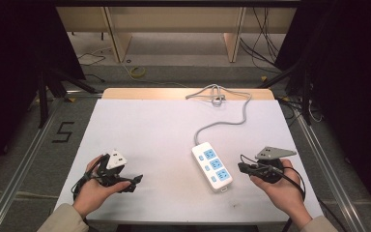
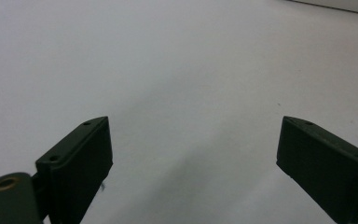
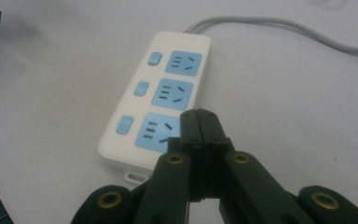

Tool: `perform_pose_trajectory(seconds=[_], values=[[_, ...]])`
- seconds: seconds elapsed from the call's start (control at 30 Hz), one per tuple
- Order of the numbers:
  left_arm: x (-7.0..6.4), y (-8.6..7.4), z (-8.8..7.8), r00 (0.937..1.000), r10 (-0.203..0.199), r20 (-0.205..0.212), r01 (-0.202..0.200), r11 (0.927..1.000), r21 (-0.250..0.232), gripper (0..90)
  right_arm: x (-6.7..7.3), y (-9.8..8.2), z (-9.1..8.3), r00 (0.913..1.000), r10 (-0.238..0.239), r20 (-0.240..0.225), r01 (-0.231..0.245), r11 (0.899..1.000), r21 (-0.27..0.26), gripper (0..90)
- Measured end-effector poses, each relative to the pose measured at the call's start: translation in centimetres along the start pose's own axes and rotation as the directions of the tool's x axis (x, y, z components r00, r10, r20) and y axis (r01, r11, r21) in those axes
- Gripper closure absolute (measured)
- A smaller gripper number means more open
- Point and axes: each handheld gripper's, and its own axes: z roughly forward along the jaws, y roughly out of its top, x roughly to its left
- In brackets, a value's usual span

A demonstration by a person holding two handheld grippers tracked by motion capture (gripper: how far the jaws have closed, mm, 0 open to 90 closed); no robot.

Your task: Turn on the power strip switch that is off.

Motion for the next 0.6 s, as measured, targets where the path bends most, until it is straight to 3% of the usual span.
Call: perform_pose_trajectory(seconds=[0.6], values=[[-0.05,0.02,0.01,1.0,0.0,0.0,0.0,1.0,-0.001,10.0,0.31,0.7,0.43,1.0,-0.005,0.002,0.004,1.0,0.009,90.0]])
